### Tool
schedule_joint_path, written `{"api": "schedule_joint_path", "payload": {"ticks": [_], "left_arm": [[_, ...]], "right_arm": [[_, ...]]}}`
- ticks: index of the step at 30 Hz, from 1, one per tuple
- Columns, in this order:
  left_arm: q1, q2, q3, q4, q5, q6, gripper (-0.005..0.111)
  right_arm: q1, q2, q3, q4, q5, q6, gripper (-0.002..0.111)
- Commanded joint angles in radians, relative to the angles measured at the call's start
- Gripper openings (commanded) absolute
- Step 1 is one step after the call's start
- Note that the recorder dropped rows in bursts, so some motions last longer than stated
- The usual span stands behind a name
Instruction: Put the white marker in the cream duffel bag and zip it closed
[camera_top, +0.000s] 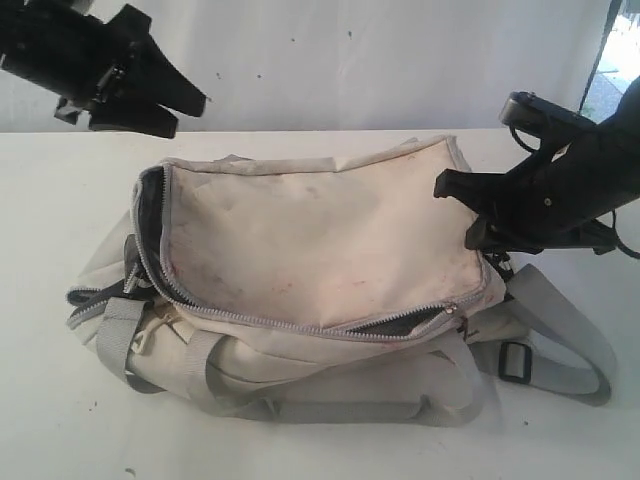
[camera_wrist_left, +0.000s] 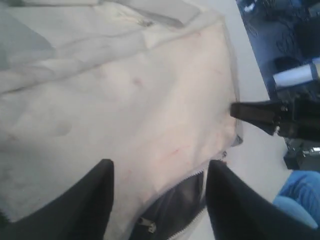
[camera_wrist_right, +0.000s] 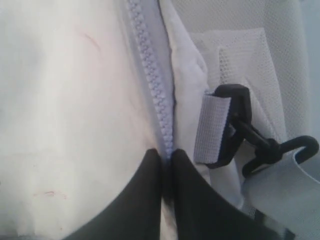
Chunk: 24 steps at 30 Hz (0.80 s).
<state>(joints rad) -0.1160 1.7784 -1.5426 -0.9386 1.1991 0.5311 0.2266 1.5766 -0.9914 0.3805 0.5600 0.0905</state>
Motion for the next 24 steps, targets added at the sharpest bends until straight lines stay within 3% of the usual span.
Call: {"api": "schedule_joint_path", "payload": {"ticks": [1,6,14,21,24], "left_arm": [[-0.110,-0.011,-0.005,0.013,0.022,0.009,0.063],[-0.222,-0.011,0.017,0.025,0.018,0.011,0.069],[-0.374,-0.011,0.164,0.027,-0.112,0.078,0.068],[-0.435,-0.011,0.247,0.027,-0.321,0.105,0.051],[-0.478,-0.011,0.276,0.022,-0.411,0.105,0.050]], "right_arm": [[-0.008,-0.003,0.004,-0.022,-0.018,-0.018,0.001],[-0.008,-0.003,0.004,-0.022,-0.008,-0.043,0.014],[-0.008,-0.003,0.004,-0.022,-0.008,-0.067,0.000],[-0.010,-0.003,0.004,0.015,-0.044,-0.041,0.000],[-0.020,-0.003,0.004,0.089,-0.087,-0.008,0.000]]}}
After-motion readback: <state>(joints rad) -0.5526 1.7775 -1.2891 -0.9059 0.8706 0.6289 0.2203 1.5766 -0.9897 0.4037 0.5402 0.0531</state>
